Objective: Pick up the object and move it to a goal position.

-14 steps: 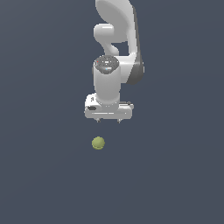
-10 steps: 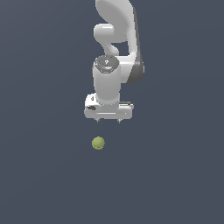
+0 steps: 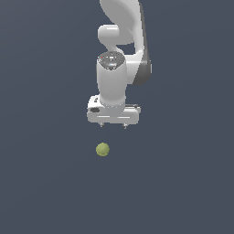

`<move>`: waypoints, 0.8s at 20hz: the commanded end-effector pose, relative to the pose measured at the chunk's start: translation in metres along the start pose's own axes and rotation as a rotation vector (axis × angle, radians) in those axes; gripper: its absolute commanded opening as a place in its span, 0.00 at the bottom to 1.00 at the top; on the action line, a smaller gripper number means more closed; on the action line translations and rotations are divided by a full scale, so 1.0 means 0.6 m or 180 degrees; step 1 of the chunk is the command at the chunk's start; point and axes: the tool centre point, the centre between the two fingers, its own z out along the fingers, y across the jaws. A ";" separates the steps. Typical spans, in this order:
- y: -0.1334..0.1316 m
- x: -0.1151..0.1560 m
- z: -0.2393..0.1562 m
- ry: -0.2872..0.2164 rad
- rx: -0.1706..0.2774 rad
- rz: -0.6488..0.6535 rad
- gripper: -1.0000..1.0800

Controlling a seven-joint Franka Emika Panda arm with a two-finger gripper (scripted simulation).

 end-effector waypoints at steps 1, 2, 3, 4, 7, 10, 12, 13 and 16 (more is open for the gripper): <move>0.002 0.001 0.004 -0.0007 0.0000 0.0023 0.96; 0.003 0.003 0.006 -0.0009 0.0000 0.0045 0.96; 0.005 0.006 0.009 -0.0011 0.0001 0.0072 0.96; 0.007 0.008 0.012 -0.0013 0.0002 0.0105 0.96; 0.016 0.018 0.026 -0.0027 0.0003 0.0232 0.96; 0.029 0.032 0.046 -0.0046 0.0003 0.0404 0.96; 0.039 0.042 0.063 -0.0060 0.0002 0.0545 0.96; 0.045 0.047 0.072 -0.0069 0.0001 0.0623 0.96; 0.061 0.061 0.099 -0.0090 -0.0004 0.0833 0.96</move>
